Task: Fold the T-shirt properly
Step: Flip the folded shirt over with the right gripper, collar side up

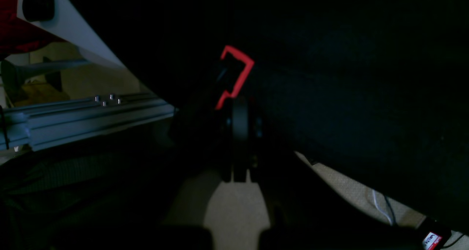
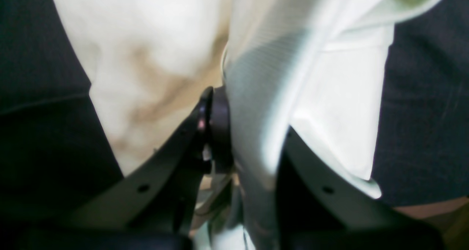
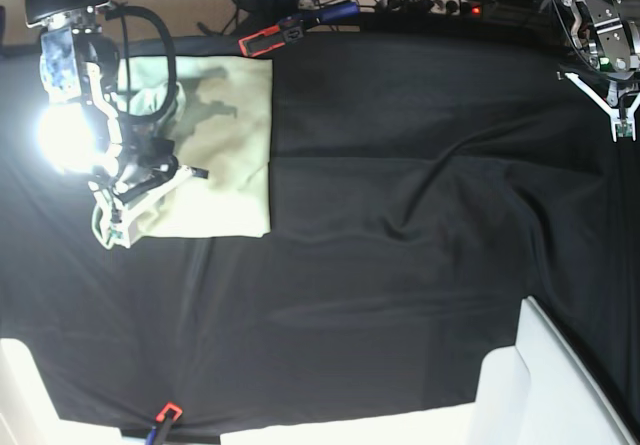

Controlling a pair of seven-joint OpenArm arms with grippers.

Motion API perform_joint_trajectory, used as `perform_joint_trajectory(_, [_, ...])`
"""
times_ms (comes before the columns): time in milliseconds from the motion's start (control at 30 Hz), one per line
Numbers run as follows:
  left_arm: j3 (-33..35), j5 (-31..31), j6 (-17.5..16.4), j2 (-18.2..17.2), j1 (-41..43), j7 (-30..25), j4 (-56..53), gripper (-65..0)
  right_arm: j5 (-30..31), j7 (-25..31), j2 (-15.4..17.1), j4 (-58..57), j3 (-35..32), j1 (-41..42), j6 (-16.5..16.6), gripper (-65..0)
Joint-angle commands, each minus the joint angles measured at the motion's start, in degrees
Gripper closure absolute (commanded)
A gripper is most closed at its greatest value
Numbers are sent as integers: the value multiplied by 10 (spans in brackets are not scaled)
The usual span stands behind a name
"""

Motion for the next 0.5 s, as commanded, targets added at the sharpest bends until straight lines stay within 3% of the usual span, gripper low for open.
perform_joint_trajectory(0, [-3, 5, 7, -9, -1, -6, 9, 0, 3, 8, 1, 2, -9, 15, -8, 0])
perform_joint_trajectory(133, [-3, 5, 7, -9, -1, -6, 9, 0, 3, 8, -5, -38, -41, 25, -43, 0])
perform_joint_trajectory(267, [-3, 5, 7, -9, 0, -6, 8, 0, 3, 8, -5, -53, -76, 27, -46, -12])
perform_joint_trajectory(333, [-3, 5, 7, -9, 0, -6, 8, 0, 3, 8, -6, -53, -91, 27, -46, -84])
perform_joint_trajectory(467, [-1, 4, 7, -9, -1, -6, 8, 0, 5, 8, -18, -24, -119, 22, -46, -328])
